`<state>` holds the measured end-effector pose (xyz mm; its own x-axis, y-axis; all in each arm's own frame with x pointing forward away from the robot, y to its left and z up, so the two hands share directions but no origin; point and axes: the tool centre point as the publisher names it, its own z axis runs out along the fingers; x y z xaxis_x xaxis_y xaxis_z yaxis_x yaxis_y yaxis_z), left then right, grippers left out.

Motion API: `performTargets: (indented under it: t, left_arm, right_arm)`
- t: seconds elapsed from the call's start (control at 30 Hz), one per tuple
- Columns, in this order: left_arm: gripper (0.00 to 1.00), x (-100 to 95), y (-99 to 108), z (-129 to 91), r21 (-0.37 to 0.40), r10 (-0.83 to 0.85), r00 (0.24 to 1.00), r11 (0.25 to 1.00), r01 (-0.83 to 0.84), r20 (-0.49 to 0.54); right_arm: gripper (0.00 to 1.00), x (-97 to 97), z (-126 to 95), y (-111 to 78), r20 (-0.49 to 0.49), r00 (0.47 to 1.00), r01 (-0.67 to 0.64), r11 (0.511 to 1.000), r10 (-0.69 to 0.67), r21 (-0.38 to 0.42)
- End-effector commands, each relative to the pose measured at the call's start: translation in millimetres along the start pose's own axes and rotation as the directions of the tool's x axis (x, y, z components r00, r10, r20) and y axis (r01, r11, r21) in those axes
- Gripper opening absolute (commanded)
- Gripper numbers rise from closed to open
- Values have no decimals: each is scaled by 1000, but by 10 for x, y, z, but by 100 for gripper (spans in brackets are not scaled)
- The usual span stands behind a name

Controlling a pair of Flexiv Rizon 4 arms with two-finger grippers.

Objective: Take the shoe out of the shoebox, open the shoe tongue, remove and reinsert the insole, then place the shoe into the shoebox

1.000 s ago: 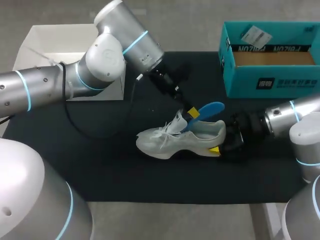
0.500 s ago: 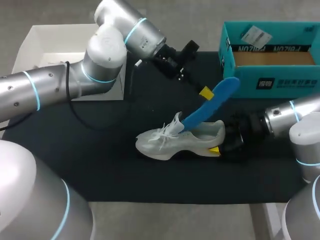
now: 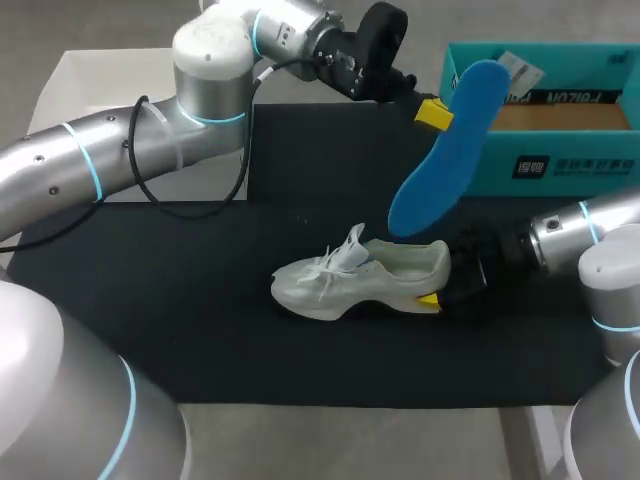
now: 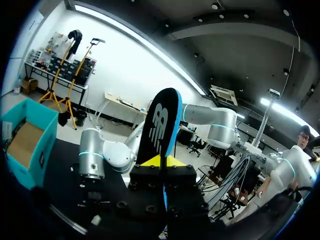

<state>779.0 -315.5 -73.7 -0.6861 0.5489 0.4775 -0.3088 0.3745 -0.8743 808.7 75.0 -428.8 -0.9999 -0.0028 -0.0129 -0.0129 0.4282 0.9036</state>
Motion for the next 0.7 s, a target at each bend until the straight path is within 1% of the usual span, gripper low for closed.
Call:
performTargets:
  t: [0.03,0.6,0.63,0.7]
  left_arm:
    - [0,-101,-66,-2,-16,-2,999,1000,2,-47]
    - [0,-101,-66,-2,-16,-2,999,1000,2,-47]
    - [0,-8,-107,-64,1,-1,1000,1000,1,-23]
    - [0,186,-198,-125,66,6,1000,998,-5,-13]
  right_arm:
    - [0,-1,22,-5,2,1000,0,1000,0,2]
    - [0,-1,22,-5,2,1000,0,1000,0,2]
    - [0,-1,22,-5,2,1000,0,1000,0,2]
    - [0,-1,22,-5,2,1000,0,1000,0,2]
